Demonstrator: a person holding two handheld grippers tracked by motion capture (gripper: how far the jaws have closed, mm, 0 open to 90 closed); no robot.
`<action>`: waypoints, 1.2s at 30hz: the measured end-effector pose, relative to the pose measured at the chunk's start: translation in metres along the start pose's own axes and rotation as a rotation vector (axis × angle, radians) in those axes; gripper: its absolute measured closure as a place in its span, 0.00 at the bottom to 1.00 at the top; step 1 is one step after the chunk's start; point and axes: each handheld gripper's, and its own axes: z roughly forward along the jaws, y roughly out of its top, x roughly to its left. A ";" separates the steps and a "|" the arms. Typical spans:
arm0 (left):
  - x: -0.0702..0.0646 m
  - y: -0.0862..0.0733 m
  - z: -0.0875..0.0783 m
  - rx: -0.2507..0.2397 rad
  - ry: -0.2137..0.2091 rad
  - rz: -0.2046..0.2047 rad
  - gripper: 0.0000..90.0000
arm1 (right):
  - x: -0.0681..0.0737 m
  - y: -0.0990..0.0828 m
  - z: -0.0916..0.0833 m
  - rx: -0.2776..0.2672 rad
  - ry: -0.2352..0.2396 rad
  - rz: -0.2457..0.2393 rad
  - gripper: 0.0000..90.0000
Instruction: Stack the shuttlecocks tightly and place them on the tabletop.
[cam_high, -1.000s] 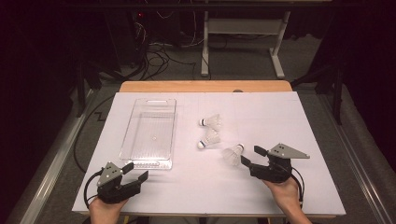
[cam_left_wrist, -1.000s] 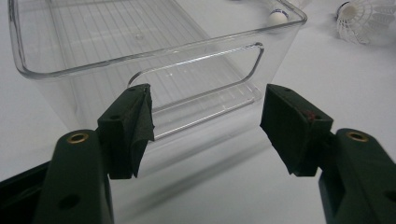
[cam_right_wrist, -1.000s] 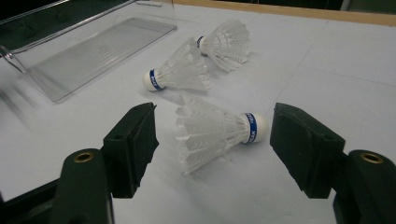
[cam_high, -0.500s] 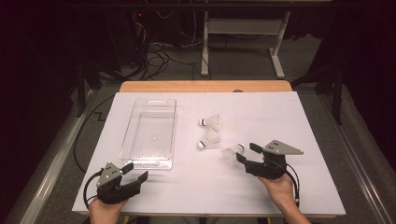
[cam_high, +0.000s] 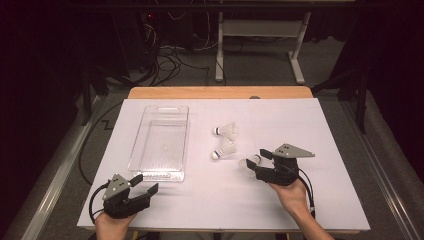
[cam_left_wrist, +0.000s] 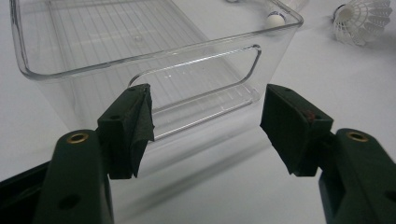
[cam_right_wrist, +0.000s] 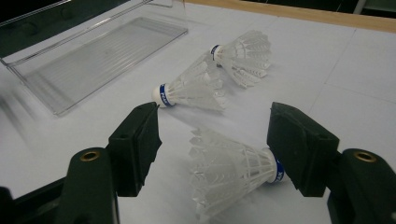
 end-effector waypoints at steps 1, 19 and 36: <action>0.000 0.000 0.000 0.000 -0.002 0.004 0.39 | 0.000 0.001 0.001 0.002 0.001 0.000 0.39; 0.000 -0.001 -0.001 0.000 -0.006 0.011 0.39 | 0.002 0.027 0.019 0.093 0.036 0.019 0.44; -0.001 0.000 -0.003 -0.005 -0.013 -0.002 0.40 | -0.001 0.053 0.033 0.197 0.053 0.014 0.50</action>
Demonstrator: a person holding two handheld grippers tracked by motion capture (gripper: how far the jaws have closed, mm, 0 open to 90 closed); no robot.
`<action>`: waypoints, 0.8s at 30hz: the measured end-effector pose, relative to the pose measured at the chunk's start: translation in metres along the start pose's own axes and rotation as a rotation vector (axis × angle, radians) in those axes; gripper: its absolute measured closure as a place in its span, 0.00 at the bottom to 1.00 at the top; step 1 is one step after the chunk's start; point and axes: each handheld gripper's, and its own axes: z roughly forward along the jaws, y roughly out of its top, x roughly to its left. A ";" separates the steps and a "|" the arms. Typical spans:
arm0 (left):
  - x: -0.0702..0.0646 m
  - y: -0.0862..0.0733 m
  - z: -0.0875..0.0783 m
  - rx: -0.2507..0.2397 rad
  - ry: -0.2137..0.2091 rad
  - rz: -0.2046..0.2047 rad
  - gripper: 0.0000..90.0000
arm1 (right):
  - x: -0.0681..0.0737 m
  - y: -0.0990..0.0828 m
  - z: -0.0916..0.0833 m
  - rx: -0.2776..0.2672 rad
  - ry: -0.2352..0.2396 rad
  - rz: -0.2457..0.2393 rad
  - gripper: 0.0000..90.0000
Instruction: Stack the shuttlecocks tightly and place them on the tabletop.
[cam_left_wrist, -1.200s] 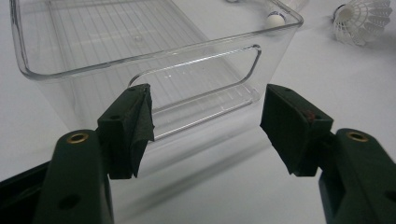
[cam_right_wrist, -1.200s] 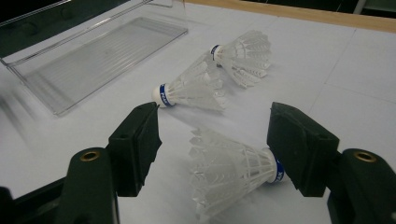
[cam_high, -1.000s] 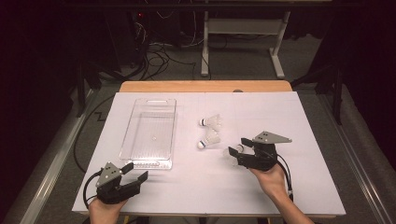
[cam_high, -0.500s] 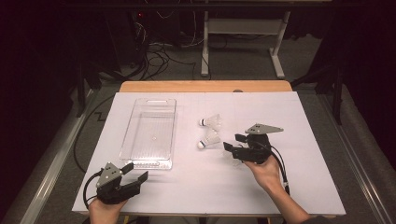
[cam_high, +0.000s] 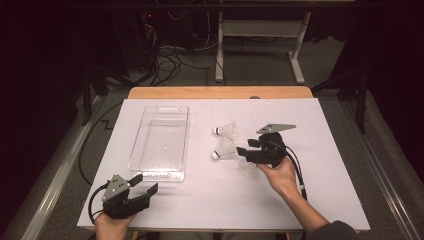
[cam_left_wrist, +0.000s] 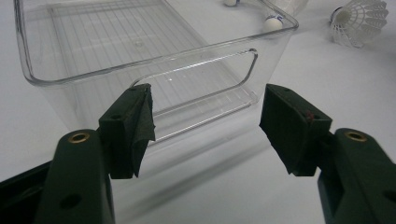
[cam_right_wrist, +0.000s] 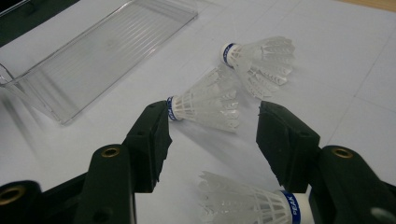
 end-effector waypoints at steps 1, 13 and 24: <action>-0.001 0.000 0.000 0.000 0.003 -0.010 0.40 | -0.001 0.001 0.001 0.005 0.007 0.005 0.50; 0.000 0.000 0.001 0.006 0.002 0.007 0.40 | -0.005 0.017 0.013 0.077 0.013 -0.001 0.55; 0.001 -0.001 0.001 0.007 0.003 0.009 0.40 | -0.005 0.030 0.025 0.135 0.003 -0.003 0.60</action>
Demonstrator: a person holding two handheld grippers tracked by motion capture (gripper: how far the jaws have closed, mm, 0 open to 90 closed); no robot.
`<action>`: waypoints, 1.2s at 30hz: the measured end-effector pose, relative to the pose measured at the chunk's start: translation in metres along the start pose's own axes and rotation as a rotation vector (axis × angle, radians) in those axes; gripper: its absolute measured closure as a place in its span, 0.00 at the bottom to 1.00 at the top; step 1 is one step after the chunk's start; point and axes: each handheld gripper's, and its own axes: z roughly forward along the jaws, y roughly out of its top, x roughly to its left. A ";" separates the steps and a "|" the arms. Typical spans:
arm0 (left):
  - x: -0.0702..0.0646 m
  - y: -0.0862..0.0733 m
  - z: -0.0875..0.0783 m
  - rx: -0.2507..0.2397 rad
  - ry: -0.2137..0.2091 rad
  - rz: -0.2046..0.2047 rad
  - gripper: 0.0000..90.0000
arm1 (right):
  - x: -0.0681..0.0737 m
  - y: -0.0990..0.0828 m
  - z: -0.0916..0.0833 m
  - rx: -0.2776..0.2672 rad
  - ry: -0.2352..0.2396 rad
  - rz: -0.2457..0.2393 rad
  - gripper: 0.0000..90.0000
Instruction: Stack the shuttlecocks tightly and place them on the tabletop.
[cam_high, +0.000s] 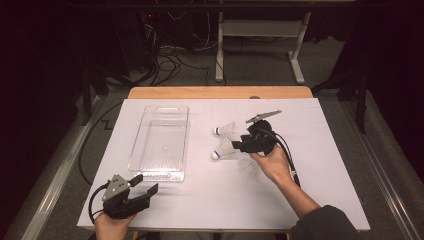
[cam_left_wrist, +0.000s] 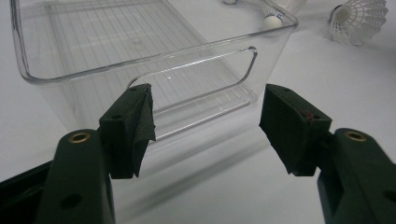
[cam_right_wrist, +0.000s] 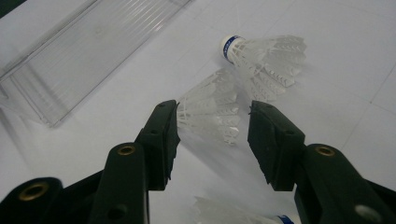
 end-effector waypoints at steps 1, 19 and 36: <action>0.000 0.000 0.000 0.000 0.002 -0.002 0.40 | 0.000 0.001 0.001 0.007 -0.001 0.000 0.60; 0.000 0.000 0.000 0.003 0.003 -0.007 0.40 | 0.001 0.015 0.021 0.092 -0.001 0.010 0.65; 0.000 0.000 0.000 0.004 0.006 -0.007 0.40 | 0.004 0.022 0.038 0.148 -0.004 0.014 0.69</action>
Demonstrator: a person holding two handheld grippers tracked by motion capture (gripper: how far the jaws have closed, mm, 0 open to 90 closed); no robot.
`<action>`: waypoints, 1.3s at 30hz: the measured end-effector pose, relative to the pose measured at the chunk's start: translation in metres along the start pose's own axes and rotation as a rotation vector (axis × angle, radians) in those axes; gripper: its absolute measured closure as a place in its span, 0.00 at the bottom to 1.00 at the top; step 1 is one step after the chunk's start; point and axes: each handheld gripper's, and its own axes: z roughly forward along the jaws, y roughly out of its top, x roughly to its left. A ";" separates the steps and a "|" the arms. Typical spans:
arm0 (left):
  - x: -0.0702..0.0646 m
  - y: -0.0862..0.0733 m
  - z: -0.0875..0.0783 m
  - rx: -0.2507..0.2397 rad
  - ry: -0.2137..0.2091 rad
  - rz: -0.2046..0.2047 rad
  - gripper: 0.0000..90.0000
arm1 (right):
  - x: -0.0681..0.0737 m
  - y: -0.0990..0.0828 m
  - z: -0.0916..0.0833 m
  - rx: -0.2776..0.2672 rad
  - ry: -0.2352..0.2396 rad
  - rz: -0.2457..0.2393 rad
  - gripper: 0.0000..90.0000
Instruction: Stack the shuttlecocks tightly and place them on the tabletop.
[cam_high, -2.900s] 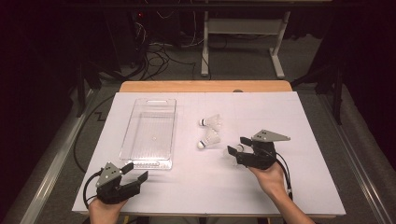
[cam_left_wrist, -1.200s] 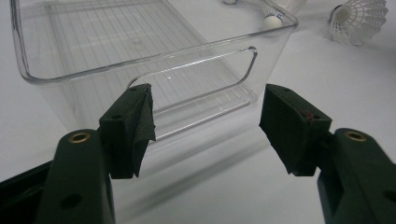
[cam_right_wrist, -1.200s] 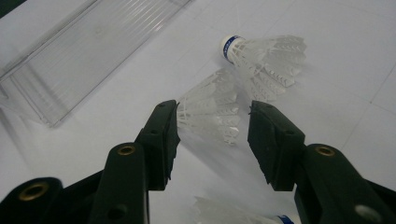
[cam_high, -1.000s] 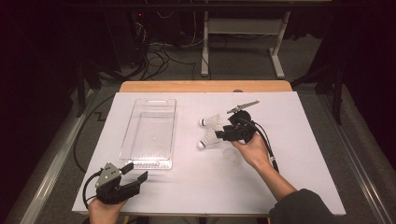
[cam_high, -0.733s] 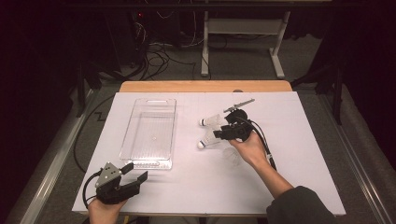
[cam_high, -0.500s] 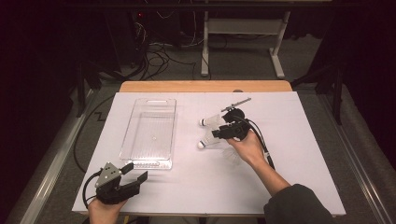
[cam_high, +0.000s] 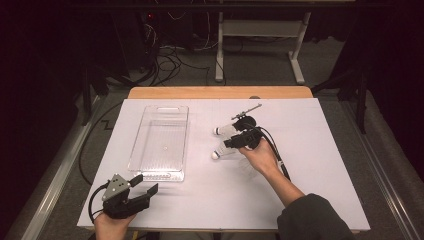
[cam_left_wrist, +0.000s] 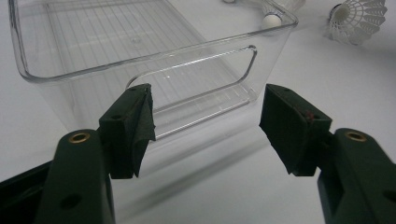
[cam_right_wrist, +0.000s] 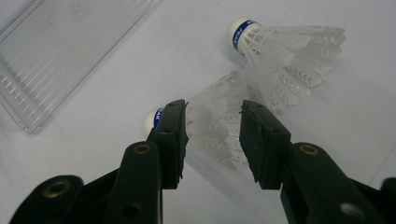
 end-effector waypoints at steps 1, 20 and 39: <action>0.000 0.000 0.000 0.000 0.001 -0.001 0.40 | 0.000 0.000 0.001 0.001 0.001 0.001 0.69; 0.000 -0.003 0.001 0.001 0.006 0.023 0.40 | 0.005 0.003 0.011 0.045 0.011 -0.010 0.79; 0.001 -0.005 0.001 0.004 0.006 0.044 0.39 | 0.009 0.003 0.008 0.047 0.048 -0.032 0.95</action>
